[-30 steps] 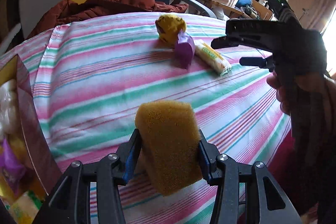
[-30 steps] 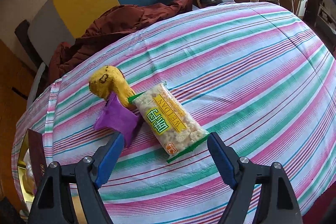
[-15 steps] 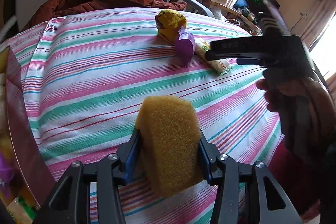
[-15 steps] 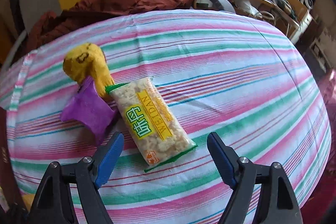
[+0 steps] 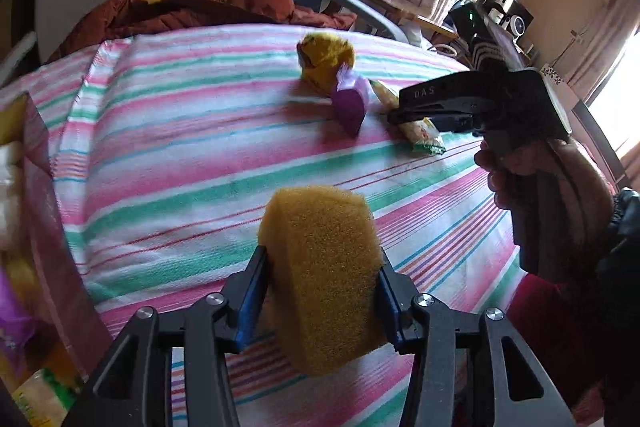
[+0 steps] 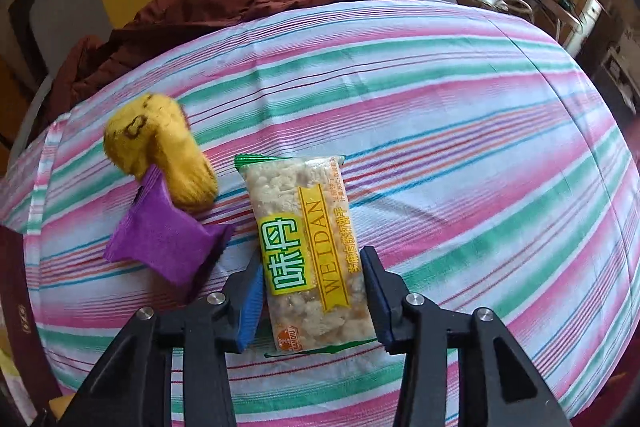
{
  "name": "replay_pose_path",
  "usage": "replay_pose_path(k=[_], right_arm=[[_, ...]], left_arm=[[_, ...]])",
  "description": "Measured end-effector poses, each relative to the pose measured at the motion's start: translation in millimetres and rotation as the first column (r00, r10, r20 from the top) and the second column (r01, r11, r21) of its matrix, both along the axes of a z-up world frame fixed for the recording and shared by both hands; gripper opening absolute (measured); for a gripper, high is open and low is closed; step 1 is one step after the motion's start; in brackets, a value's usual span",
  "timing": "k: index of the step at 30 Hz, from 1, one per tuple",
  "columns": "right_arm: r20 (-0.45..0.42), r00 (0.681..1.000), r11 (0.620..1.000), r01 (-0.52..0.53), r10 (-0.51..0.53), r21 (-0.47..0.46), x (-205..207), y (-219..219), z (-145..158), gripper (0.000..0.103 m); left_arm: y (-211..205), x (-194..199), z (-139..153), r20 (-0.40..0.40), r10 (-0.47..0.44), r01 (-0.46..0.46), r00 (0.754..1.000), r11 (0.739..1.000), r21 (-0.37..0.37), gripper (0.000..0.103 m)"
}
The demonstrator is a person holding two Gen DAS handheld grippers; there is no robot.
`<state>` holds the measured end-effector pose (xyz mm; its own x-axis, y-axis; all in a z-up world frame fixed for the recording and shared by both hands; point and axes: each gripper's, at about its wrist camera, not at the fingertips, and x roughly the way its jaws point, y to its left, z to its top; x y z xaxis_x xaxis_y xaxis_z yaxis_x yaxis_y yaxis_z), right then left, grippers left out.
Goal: Organize objects
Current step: 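Carry the sponge and cracker packet into the gold tray and release both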
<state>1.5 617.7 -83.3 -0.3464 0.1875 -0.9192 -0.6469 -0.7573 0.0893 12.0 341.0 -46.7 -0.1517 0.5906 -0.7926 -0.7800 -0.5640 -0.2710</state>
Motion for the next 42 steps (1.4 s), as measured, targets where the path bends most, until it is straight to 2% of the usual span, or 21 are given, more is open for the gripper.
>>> replay_pose_path(k=[4,13,19,30,33,36,39,42], right_arm=[[-0.067,0.998,0.999,0.009,-0.011,-0.033,10,-1,16,0.045],[-0.181,0.977,0.994,-0.11,0.11,0.011,15,-51,67,0.045],[-0.245,0.951,0.981,-0.195,0.189,-0.001,19,-90,86,0.045],[-0.326,0.883,0.925,-0.374,0.337,-0.059,9,-175,96,0.045],[-0.334,0.865,0.903,-0.421,0.373,-0.081,5,-199,94,0.045],[-0.338,0.844,0.877,-0.47,0.416,-0.096,-1,-223,92,0.045],[-0.338,0.819,0.845,-0.523,0.464,-0.108,-8,-248,89,0.045],[-0.333,0.792,0.812,-0.572,0.511,-0.115,-15,-273,86,0.045]], left_arm=[[-17,1,26,-0.049,0.023,-0.021,0.999,0.999,0.035,0.05],[-65,-3,73,-0.166,0.133,-0.119,0.977,0.989,0.091,0.05],[-90,-4,83,-0.215,0.194,-0.175,0.957,0.979,0.106,0.051],[-141,-12,85,-0.219,0.3,-0.278,0.929,0.952,0.126,0.051],[-162,-17,80,-0.196,0.338,-0.317,0.92,0.939,0.131,0.051],[-190,-25,77,-0.177,0.397,-0.374,0.901,0.916,0.148,0.051],[-224,-35,75,-0.165,0.468,-0.444,0.868,0.881,0.163,0.051],[-263,-45,72,-0.141,0.547,-0.524,0.825,0.834,0.17,0.051]])
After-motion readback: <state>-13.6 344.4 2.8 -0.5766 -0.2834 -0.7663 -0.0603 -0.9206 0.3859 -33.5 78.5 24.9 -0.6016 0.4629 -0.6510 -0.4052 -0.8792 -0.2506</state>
